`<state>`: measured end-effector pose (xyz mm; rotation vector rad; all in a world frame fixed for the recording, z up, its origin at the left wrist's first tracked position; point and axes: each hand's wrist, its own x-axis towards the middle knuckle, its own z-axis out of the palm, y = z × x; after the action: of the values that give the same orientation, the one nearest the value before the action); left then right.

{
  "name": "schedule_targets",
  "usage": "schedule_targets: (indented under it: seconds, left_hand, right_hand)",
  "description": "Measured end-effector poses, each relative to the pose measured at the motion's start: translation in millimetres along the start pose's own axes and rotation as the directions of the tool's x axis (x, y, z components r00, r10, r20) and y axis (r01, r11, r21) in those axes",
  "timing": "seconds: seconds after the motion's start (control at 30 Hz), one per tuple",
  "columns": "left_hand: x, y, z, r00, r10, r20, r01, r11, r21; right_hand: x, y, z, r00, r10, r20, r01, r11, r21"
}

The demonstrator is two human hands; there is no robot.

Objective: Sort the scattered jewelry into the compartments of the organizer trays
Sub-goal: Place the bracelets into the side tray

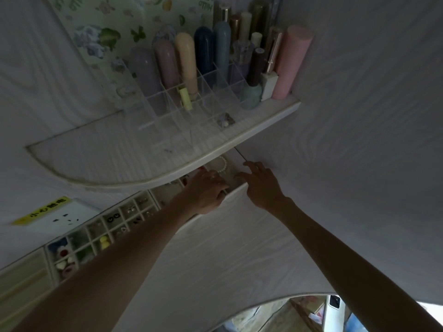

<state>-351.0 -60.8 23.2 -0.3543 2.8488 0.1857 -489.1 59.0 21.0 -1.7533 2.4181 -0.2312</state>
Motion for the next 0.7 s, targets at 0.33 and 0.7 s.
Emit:
schedule_targets:
  seconds: [0.33, 0.7]
  left_hand:
    - [6, 0, -3, 0.999, -0.049, 0.003, 0.049, 0.998, -0.045]
    - [-64, 13, 0, 0.848, -0.464, -0.257, 0.310, 0.826, -0.471]
  right_hand:
    - [4, -6, -6, 0.981, 0.113, 0.157, -0.099, 0.990, -0.097]
    - [-22, -39, -24, 0.987, 0.162, 0.018, -0.158, 0.919, 0.361]
